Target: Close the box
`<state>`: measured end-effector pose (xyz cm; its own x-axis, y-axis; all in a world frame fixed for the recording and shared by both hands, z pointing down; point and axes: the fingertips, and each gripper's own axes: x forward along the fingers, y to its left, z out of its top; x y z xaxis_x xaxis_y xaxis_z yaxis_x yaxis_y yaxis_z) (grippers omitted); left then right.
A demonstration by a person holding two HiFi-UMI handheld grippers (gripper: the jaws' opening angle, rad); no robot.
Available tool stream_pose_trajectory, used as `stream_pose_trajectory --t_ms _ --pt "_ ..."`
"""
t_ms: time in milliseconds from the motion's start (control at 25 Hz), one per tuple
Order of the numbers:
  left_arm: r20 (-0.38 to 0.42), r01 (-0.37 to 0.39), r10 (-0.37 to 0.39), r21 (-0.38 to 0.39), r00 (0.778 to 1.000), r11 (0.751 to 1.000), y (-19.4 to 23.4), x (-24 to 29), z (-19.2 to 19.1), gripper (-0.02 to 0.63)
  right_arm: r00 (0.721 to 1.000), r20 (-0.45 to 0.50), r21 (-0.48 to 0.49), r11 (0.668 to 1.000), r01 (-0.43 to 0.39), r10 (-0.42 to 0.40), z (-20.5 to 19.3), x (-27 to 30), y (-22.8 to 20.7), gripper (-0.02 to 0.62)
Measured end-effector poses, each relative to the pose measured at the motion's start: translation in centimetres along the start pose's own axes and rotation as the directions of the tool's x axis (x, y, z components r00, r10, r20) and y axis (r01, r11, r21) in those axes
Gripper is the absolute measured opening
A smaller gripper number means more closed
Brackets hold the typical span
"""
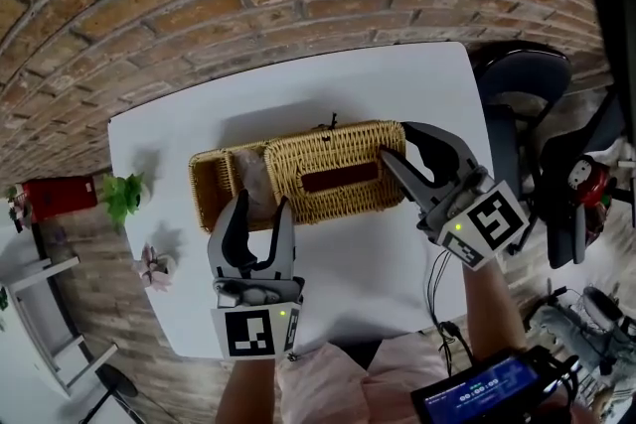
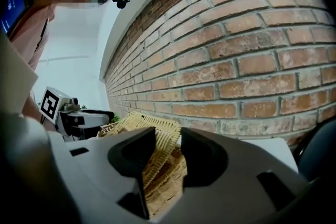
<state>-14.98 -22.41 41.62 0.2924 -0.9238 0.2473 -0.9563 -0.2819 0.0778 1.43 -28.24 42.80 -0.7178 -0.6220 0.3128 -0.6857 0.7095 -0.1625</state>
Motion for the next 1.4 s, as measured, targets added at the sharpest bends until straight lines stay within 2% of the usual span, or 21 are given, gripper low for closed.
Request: stream_pose_trajectory --t_ms 280,560,680,880,920,1000,1080,1160,1400 --pt "-0.010 -0.004 0.004 -0.008 1.000 1.000 0.3 -0.2 -0.3 0.204 0.995 -0.071 -0.040 0.997 0.067 -0.070 -2.5 1.3 -1.1 0.175" --pt "0.010 -0.029 0.029 -0.005 1.000 1.000 0.4 -1.2 0.6 0.204 0.995 -0.049 -0.034 0.996 0.086 -0.088 -2.2 1.1 -1.1 0.175" --pt "0.031 -0.042 0.042 -0.011 0.999 0.999 0.0 -2.3 1.5 0.204 0.997 -0.014 -0.028 0.997 0.077 -0.077 -1.0 0.1 -0.1 0.173" --pt "0.083 -0.058 0.059 -0.014 0.995 0.998 -2.2 -5.1 3.8 0.186 0.998 0.058 -0.051 0.998 0.036 -0.033 2.2 -2.8 4.2 0.145" --pt "0.100 -0.072 0.074 -0.016 0.992 0.997 -2.6 -5.8 4.5 0.173 0.997 0.077 -0.059 0.998 0.030 -0.025 3.0 -3.6 5.1 0.135" --pt "0.131 -0.116 0.118 -0.020 0.984 0.993 -3.0 -7.0 6.0 0.104 0.992 0.122 -0.080 0.996 0.025 -0.015 4.8 -5.1 6.7 0.118" --pt "0.152 -0.157 0.159 -0.025 0.975 0.987 -3.6 -8.4 7.6 0.041 0.985 0.168 -0.099 0.994 0.047 -0.030 6.6 -6.8 7.9 0.068" --pt "0.175 -0.184 0.187 -0.032 0.967 0.982 -4.4 -9.8 9.5 0.025 0.978 0.203 -0.115 0.990 0.080 -0.055 8.2 -8.8 8.9 0.008" --pt "0.274 -0.244 0.232 0.011 0.934 0.970 -7.4 -13.6 14.8 0.021 0.963 0.259 -0.152 0.981 0.117 -0.075 11.3 -13.9 11.1 0.000"
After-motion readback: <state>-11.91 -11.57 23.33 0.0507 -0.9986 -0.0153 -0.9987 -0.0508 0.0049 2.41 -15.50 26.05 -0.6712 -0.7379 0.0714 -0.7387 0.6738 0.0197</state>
